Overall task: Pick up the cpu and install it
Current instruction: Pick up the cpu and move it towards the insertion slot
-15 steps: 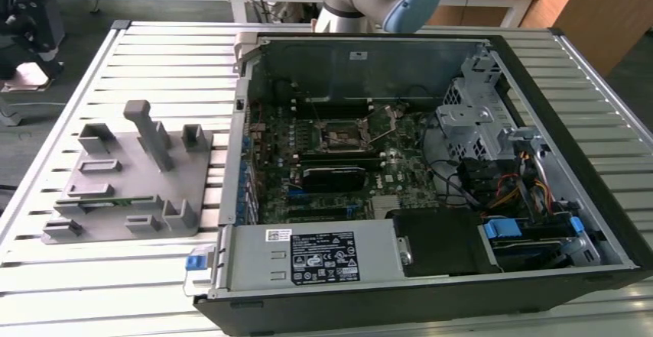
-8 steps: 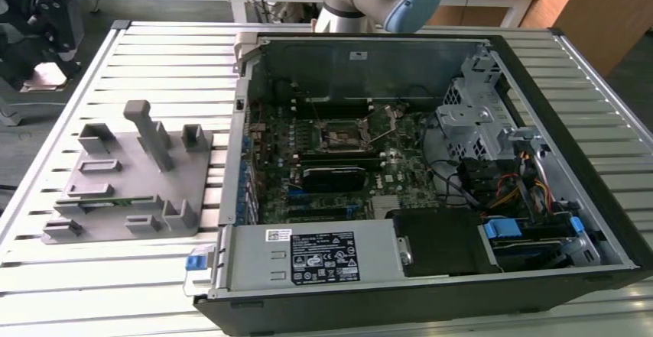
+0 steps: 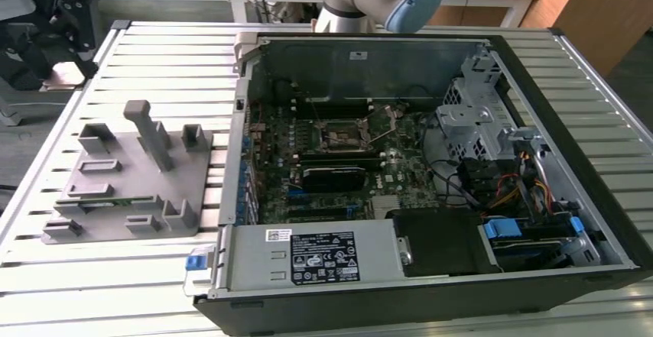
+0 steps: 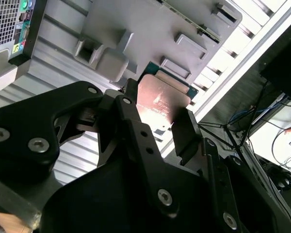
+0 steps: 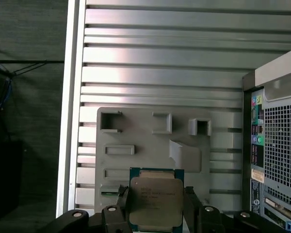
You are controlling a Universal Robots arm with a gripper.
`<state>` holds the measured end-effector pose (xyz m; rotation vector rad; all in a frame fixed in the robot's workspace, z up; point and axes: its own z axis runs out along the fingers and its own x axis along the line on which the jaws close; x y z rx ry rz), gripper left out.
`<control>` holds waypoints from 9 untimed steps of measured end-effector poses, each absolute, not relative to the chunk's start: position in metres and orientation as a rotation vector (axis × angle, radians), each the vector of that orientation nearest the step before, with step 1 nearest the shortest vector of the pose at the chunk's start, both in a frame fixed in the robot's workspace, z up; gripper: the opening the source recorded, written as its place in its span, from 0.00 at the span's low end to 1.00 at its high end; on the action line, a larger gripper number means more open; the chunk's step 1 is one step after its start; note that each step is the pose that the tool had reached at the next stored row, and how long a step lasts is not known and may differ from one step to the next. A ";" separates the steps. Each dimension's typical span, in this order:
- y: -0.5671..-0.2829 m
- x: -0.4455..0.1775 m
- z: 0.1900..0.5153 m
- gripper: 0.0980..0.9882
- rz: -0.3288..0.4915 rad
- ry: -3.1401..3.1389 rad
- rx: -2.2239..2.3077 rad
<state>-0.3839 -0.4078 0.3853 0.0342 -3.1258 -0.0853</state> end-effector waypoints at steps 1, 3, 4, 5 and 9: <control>-0.408 -0.382 0.385 0.48 -0.085 -3.126 0.034; -0.407 -0.377 0.385 0.48 -0.085 -3.126 0.034; -0.407 -0.375 0.385 0.48 -0.085 -3.126 0.034; -0.407 -0.372 0.385 0.48 -0.085 -3.126 0.034; -0.407 -0.363 0.385 0.48 -0.085 -3.126 0.034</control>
